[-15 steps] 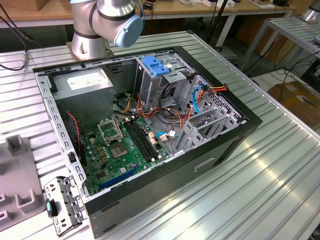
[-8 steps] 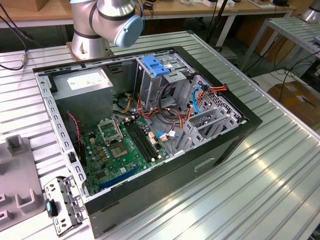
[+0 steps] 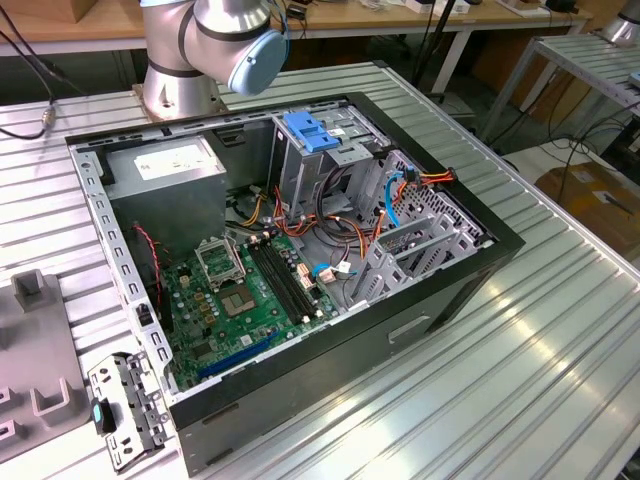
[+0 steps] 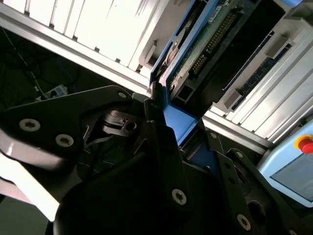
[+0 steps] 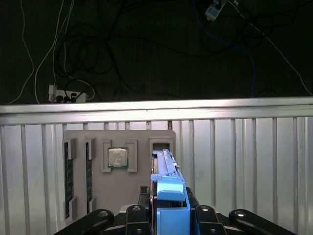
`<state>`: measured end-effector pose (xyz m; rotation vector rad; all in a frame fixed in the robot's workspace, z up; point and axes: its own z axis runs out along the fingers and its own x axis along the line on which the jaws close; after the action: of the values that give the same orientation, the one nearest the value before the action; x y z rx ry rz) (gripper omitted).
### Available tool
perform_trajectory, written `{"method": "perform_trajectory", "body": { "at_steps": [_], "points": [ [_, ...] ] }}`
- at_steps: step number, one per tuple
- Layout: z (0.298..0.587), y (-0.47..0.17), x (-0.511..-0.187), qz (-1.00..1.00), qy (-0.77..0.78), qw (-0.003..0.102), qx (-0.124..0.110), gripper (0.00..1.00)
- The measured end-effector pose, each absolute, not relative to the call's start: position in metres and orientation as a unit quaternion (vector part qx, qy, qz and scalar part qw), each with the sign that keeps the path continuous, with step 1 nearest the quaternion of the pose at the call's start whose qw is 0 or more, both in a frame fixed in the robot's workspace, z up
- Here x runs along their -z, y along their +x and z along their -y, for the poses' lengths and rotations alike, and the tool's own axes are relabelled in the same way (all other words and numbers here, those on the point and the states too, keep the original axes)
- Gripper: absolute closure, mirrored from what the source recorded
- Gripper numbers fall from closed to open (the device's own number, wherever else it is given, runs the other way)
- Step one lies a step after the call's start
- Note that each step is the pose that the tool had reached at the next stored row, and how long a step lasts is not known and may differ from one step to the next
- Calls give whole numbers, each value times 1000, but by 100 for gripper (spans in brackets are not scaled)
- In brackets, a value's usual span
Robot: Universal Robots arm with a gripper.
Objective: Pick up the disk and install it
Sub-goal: 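Pick up the disk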
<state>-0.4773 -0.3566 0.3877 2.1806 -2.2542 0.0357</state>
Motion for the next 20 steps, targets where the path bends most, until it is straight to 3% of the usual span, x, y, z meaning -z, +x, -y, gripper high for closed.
{"method": "perform_trajectory", "body": {
  "at_steps": [20],
  "points": [
    [357,-477,-404,719,695,3,-11,63]
  ]
}}
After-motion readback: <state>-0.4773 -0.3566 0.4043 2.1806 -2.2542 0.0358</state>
